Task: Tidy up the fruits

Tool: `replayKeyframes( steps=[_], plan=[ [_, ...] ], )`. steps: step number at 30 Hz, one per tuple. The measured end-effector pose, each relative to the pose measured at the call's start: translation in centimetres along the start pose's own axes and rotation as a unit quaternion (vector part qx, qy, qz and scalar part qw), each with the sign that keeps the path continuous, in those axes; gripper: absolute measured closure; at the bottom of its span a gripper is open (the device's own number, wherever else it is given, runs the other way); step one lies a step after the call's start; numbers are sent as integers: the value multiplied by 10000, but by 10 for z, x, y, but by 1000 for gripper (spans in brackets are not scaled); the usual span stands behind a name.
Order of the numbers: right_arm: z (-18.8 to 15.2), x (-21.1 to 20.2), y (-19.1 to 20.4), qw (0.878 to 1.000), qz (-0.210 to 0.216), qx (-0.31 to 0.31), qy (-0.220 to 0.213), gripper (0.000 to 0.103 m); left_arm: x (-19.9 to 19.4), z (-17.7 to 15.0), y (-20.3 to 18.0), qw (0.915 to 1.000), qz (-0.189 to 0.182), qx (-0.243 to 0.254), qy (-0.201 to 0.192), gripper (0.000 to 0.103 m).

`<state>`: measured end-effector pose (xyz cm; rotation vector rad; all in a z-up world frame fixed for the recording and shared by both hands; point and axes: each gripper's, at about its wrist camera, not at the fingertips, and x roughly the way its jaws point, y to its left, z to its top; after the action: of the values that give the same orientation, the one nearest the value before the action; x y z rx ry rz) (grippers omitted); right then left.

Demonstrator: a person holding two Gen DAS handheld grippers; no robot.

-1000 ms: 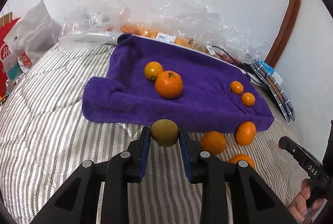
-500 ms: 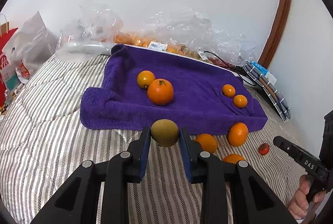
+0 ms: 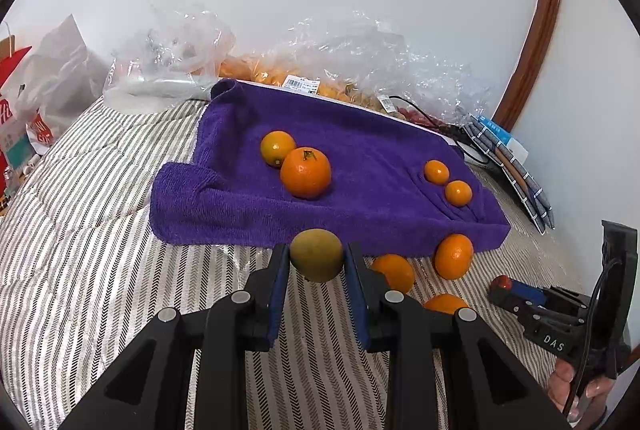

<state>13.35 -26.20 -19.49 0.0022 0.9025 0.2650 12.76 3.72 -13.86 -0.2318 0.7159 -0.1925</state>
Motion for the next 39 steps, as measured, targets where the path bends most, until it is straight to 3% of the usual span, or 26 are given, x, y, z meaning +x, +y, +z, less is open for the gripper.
replayKeyframes(
  steps=[3, 11, 15, 18, 23, 30, 34, 39],
  plan=[
    [0, 0, 0, 10000, -57, -23, 8, 78, 0, 0, 1, 10000, -15, -37, 12, 76],
    [0, -8, -4, 9995, 173, 96, -229, 78, -7, 1, 3, 9999, -6, -107, -98, 76],
    [0, -17, -8, 9987, 170, 203, -431, 78, -11, 6, 0, 9999, 148, -11, 33, 76],
    [7, -20, -10, 9987, 35, 184, -466, 78, -25, 22, -7, 9999, 90, 69, 53, 76],
    [42, -33, -14, 9966, 178, 188, -781, 78, -37, 65, -10, 9999, 26, 70, -150, 76],
    [95, -30, -13, 9937, 159, 1, -1108, 78, -3, 106, 2, 9995, 221, -83, -198, 76],
    [108, -9, -16, 9941, 289, 39, -1047, 78, 31, 106, 19, 9987, 438, -248, -49, 76],
    [101, 25, -17, 9964, 352, 114, -758, 78, 60, 92, 34, 9974, 563, -370, 245, 76]
  ],
)
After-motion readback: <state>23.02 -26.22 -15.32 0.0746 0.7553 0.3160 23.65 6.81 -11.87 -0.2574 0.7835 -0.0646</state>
